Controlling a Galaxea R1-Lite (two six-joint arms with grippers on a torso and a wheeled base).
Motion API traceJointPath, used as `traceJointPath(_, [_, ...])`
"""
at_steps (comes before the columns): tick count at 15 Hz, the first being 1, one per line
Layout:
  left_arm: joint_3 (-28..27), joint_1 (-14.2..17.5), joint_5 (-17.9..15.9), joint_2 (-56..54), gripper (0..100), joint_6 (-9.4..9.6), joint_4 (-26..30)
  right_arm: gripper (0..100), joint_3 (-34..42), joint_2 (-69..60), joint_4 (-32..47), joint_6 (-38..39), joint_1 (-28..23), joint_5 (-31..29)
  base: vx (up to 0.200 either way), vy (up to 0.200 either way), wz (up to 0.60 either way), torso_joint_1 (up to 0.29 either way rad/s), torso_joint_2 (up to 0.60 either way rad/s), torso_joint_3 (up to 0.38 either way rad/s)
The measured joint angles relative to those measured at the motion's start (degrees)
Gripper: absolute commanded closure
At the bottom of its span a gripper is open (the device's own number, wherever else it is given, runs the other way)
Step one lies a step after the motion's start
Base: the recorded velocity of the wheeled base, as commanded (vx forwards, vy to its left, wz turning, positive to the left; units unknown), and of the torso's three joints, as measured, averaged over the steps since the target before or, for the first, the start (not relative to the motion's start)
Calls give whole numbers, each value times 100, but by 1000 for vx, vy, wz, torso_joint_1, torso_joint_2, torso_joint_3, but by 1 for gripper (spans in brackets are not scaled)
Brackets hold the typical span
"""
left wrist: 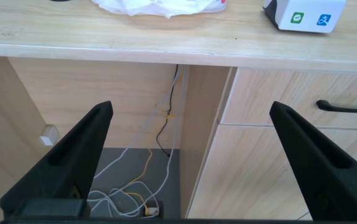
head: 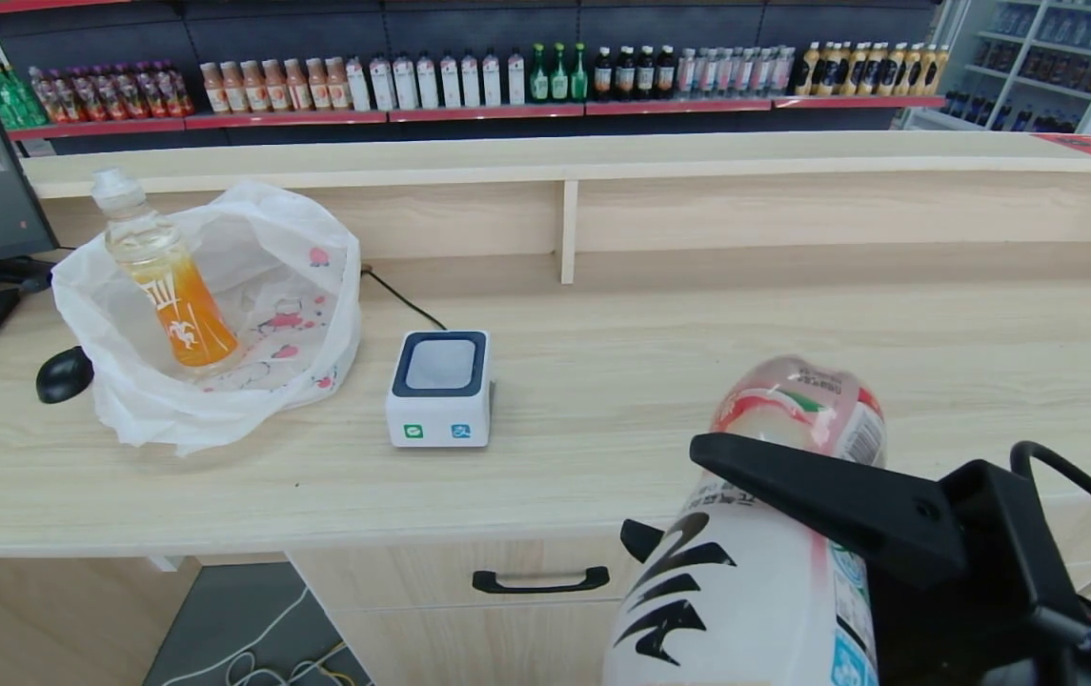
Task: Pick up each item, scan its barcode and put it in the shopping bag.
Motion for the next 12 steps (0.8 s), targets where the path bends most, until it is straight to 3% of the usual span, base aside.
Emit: traceJointPath(12, [0, 0, 0, 0, 0, 0, 0, 100, -216, -35, 0, -736, 146, 7, 0, 0, 0, 0, 0, 0])
